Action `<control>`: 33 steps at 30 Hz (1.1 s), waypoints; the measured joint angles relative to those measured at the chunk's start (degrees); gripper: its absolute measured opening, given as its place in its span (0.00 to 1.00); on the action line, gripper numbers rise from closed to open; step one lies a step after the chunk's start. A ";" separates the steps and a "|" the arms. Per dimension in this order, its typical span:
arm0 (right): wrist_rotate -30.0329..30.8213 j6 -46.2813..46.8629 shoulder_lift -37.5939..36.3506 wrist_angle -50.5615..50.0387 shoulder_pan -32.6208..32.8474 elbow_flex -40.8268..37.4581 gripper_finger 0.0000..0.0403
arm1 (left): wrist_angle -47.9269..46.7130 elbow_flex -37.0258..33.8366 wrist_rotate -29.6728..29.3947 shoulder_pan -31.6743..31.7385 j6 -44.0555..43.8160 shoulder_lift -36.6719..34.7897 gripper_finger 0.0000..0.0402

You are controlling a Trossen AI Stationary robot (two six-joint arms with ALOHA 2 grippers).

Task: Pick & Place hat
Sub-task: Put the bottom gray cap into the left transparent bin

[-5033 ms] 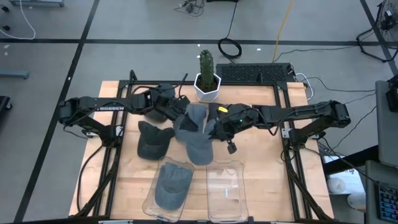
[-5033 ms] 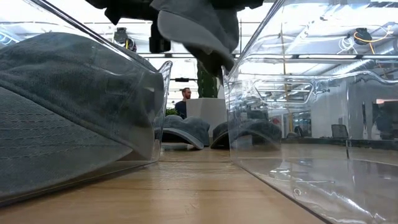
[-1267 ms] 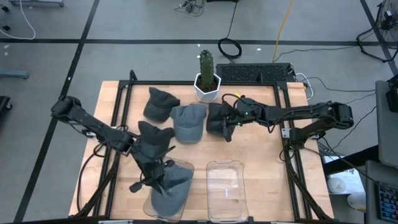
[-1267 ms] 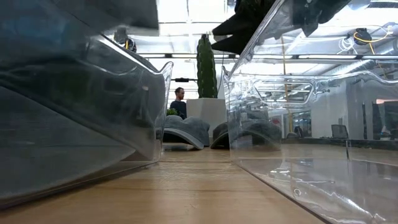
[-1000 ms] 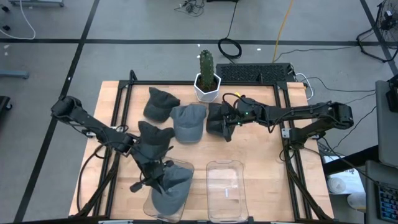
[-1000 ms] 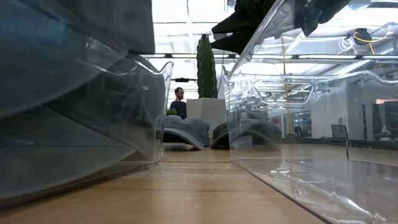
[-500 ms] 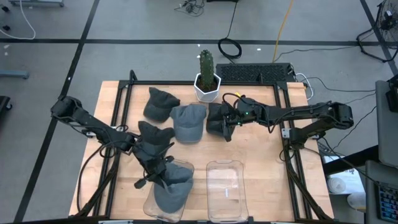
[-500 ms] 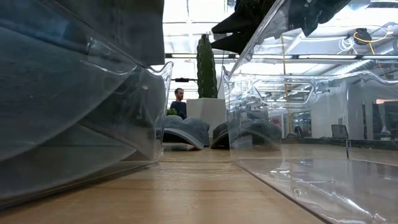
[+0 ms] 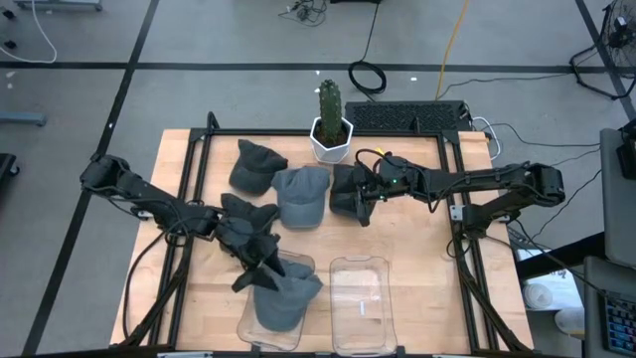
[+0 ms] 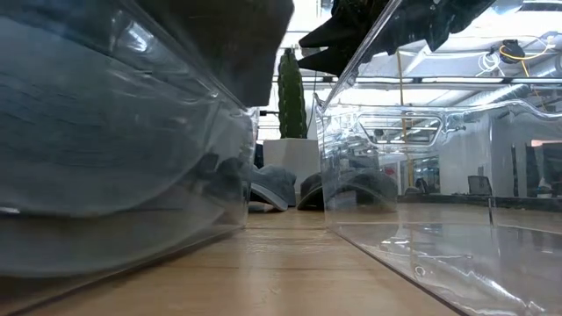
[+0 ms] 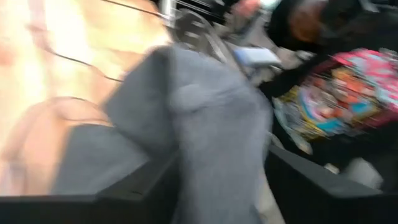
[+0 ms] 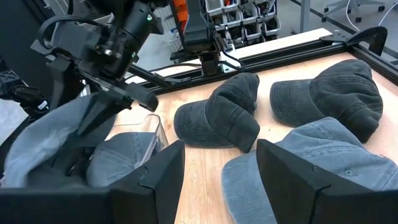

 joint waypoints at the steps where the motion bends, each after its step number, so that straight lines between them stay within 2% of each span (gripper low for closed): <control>1: -0.01 0.00 0.00 0.00 0.02 0.00 0.46 | -0.02 0.00 2.16 0.16 0.13 0.00 0.62; 4: -0.02 -0.14 0.00 0.00 0.10 0.00 0.46 | 0.26 0.00 6.70 0.79 -0.39 -0.06 0.71; 10: -0.04 -0.50 0.00 -0.04 0.10 0.00 0.46 | 1.40 0.03 6.98 2.47 -1.74 -3.08 0.79; 19: -0.13 -1.63 -0.02 -0.26 0.10 0.00 0.46 | -0.91 0.04 5.34 6.27 -0.73 -13.79 0.81; 22: -0.15 -2.23 -0.02 0.02 0.10 0.00 0.46 | -4.49 0.07 1.55 6.02 1.27 -17.46 0.81; 25: -0.20 -2.95 -0.02 -0.27 0.13 0.00 0.46 | -6.83 0.55 1.50 4.59 2.00 -18.65 0.80; 27: -0.42 -3.04 -0.02 -0.33 0.13 0.00 0.46 | -12.10 2.77 0.30 2.70 4.91 -18.73 0.77; 29: -1.62 -3.08 -0.21 -0.11 0.13 0.00 0.46 | -18.82 5.78 -4.51 -0.44 8.56 -18.14 0.70; 33: -3.20 -3.91 -1.46 0.55 0.16 0.00 0.46 | -26.72 10.29 -14.31 -7.57 13.50 -13.90 0.44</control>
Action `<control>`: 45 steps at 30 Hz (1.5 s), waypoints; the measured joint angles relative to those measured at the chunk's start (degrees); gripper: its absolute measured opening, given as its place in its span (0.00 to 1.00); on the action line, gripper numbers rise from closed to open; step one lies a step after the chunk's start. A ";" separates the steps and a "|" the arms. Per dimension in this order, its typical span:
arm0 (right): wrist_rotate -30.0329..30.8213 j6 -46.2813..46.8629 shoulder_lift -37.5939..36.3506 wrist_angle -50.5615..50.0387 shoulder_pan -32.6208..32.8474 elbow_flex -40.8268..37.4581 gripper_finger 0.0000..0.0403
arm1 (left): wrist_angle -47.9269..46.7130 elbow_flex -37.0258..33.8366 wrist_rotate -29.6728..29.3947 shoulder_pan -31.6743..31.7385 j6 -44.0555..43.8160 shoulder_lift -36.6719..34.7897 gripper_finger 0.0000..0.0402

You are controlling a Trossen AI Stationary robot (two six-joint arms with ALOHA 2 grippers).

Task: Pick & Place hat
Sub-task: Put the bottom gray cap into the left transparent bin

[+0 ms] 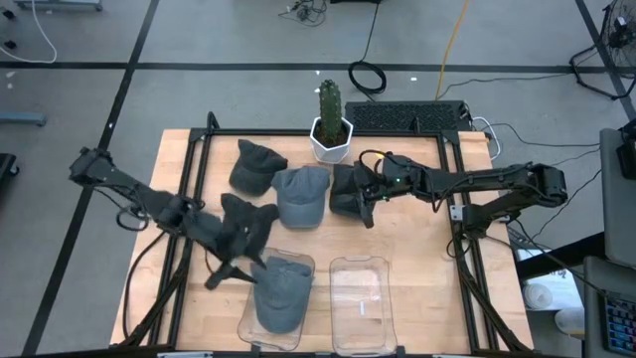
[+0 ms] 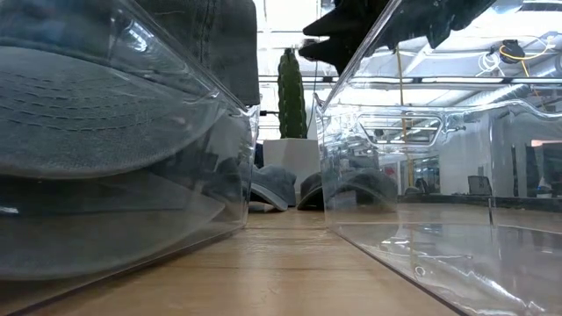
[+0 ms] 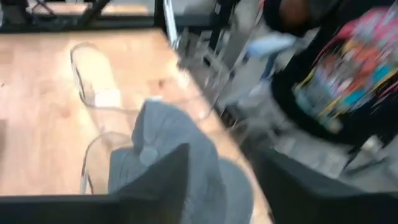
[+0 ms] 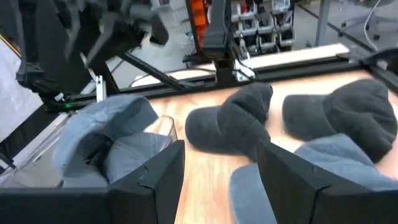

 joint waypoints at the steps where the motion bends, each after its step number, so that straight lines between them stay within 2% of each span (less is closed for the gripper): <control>1: 0.00 -0.17 -0.41 -0.26 0.03 0.00 0.46 | -1.57 0.98 -2.18 -1.51 0.44 1.22 0.36; 3: -0.01 -0.18 -1.06 -0.44 0.03 0.00 0.46 | -4.96 2.69 -6.92 -4.09 -1.26 4.03 0.19; 5: -0.01 -0.54 -1.57 -0.26 0.03 0.00 0.46 | -9.04 3.01 -9.76 -6.06 -7.82 6.65 0.06; 8: 0.03 -0.69 -2.12 -0.54 0.03 0.00 0.46 | -9.14 3.14 -11.55 -8.70 -15.29 10.68 0.02; 14: 0.05 -0.92 -2.14 -0.50 0.03 0.00 0.46 | -11.34 3.15 -23.15 -14.37 -21.76 14.39 0.01; 16: 0.08 -0.55 -2.14 -0.46 0.03 0.00 0.46 | -11.65 3.15 -24.59 -14.93 -23.95 14.95 0.01; 19: 0.10 -0.09 -2.12 -0.50 0.03 0.00 0.46 | -11.52 3.19 -20.76 -15.52 -26.70 16.44 0.01; 25: 0.12 0.87 -2.12 -0.48 0.03 0.00 0.46 | -10.37 3.17 -21.00 -17.21 -30.80 18.63 0.00; 29: 0.19 0.87 -2.12 -0.32 0.01 0.00 0.46 | -4.82 3.26 -18.39 -16.35 -27.81 20.45 0.00; 39: 0.21 0.88 -2.10 -0.07 0.01 0.00 0.46 | -2.57 3.24 -11.95 -9.73 -19.69 24.30 0.00; 45: 0.21 0.65 -2.10 -0.11 -0.01 0.00 0.46 | -2.44 3.24 -6.38 -6.86 -21.01 27.18 0.00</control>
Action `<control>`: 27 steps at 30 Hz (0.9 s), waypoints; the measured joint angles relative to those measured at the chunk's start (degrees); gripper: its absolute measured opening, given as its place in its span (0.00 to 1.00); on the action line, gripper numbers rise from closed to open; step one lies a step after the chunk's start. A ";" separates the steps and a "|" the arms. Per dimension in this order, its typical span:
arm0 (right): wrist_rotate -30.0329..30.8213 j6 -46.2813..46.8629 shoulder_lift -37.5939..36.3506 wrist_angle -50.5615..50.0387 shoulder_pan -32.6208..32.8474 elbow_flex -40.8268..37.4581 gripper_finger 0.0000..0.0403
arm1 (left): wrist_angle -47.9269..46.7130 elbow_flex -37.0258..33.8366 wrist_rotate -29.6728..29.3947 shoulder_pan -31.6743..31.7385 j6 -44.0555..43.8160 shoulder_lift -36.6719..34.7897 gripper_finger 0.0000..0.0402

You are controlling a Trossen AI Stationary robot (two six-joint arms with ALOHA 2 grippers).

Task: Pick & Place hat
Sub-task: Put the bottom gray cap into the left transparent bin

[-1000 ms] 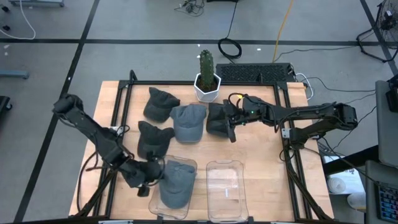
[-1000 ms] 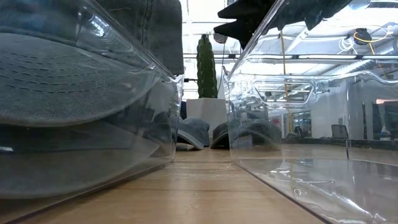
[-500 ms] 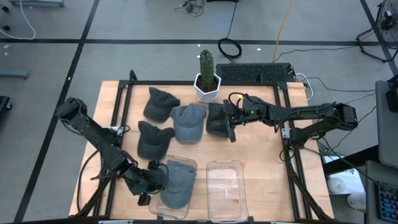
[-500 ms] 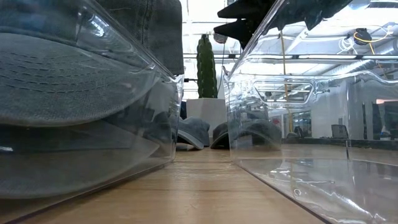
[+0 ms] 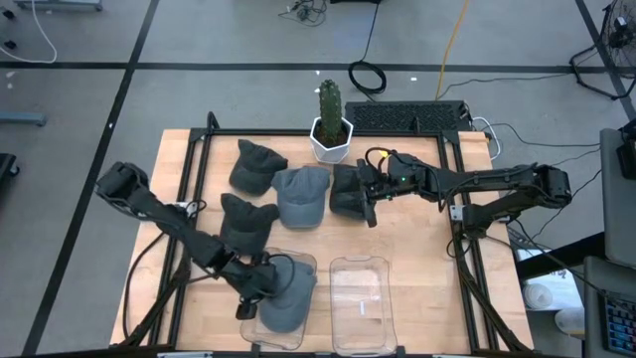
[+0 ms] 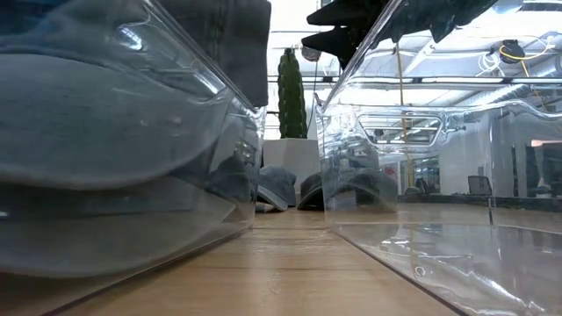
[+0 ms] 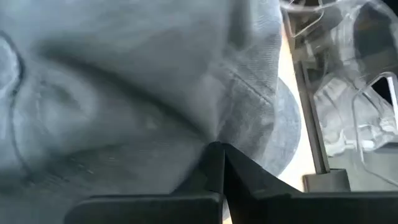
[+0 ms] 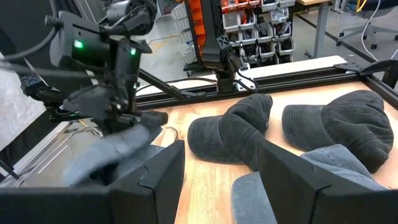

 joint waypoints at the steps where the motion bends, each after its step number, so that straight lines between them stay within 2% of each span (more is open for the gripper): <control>1: 0.00 -0.19 0.00 0.02 0.00 0.00 0.46 | 0.05 0.02 1.24 0.38 -0.25 0.57 0.00; 5: 0.00 -0.66 0.00 -0.03 0.00 0.00 0.46 | 0.42 0.14 4.60 1.52 -0.27 2.58 0.00; 14: 0.00 -1.22 0.01 -0.58 0.00 0.00 0.46 | 0.61 0.05 6.76 2.34 -1.42 2.80 0.00; 22: -0.01 -1.25 0.02 -0.82 0.00 0.00 0.46 | -1.81 -0.13 -1.74 1.39 -2.15 -4.06 0.00; 27: -0.02 -1.25 0.02 -0.90 0.00 0.00 0.46 | -2.18 -0.13 -2.32 1.21 -2.15 -6.59 0.00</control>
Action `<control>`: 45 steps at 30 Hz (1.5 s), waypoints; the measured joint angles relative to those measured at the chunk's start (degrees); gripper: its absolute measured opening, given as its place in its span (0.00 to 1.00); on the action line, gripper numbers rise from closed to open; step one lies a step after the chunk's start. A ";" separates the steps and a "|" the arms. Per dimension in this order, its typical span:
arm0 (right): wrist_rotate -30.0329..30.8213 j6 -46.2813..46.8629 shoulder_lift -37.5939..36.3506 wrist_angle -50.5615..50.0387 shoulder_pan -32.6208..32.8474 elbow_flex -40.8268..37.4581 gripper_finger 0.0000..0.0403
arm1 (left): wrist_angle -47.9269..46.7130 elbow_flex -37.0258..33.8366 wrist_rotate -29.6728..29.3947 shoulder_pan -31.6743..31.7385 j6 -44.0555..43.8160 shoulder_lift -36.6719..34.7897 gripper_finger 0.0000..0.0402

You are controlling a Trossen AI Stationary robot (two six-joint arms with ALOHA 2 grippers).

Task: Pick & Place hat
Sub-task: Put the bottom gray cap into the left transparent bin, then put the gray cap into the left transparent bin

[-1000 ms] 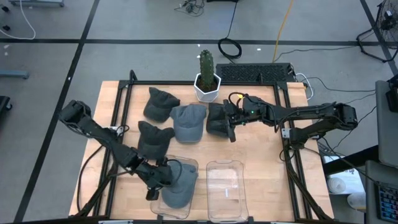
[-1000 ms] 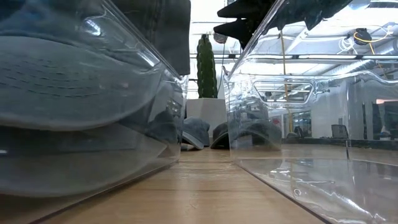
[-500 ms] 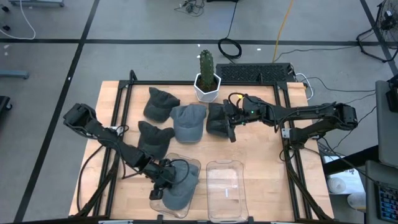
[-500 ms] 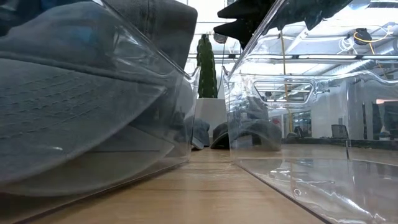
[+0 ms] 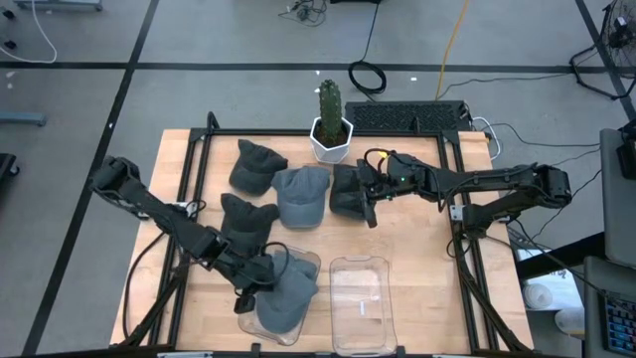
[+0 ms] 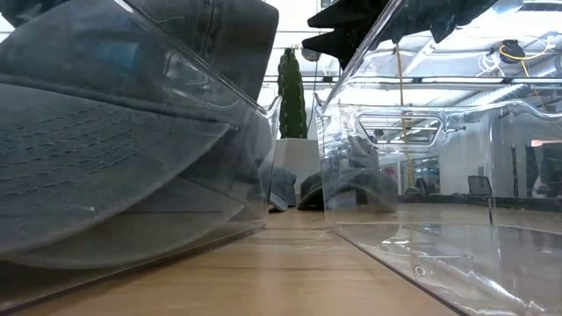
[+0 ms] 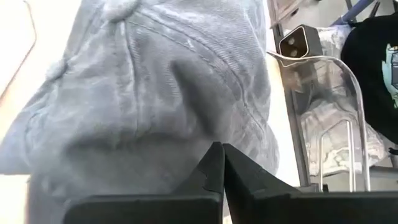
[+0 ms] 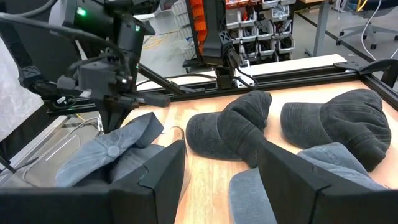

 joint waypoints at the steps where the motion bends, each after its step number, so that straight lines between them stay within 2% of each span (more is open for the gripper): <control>1: 0.00 0.00 0.00 -0.02 0.00 0.00 0.46 | -0.51 0.00 -0.02 -0.01 0.00 -0.41 0.00; 8: -0.02 -0.22 0.00 -0.39 0.00 0.00 0.46 | -1.66 0.00 -3.24 -0.18 6.44 -6.99 0.00; 18: 0.00 -4.60 0.00 -4.74 -0.02 0.00 0.46 | 0.98 -0.90 -16.53 -1.01 24.30 -25.25 0.03; 23: 0.02 -7.38 0.00 -8.44 -0.02 0.00 0.46 | 1.55 -3.53 -24.33 -0.75 27.19 -32.02 0.01; 27: 0.35 -10.55 0.00 -11.63 -0.02 0.00 0.46 | 5.62 -8.74 -28.24 1.32 26.81 -35.67 0.04; 32: 5.27 -12.49 0.33 -10.56 -0.04 -1.16 0.46 | 21.60 -19.31 -28.86 5.93 26.35 -38.58 0.10; 34: 6.89 -12.50 0.33 -9.11 -0.11 -2.23 0.46 | 24.75 -22.69 -27.60 7.96 25.90 -39.36 0.10; 42: 17.94 -12.56 0.33 -12.73 -0.88 -3.93 0.46 | 24.19 -29.02 -26.13 15.11 22.87 -47.69 0.10; 45: 17.69 -10.99 0.33 -13.94 -2.53 -3.98 0.47 | 21.11 -29.43 -25.95 17.11 20.11 -50.40 0.11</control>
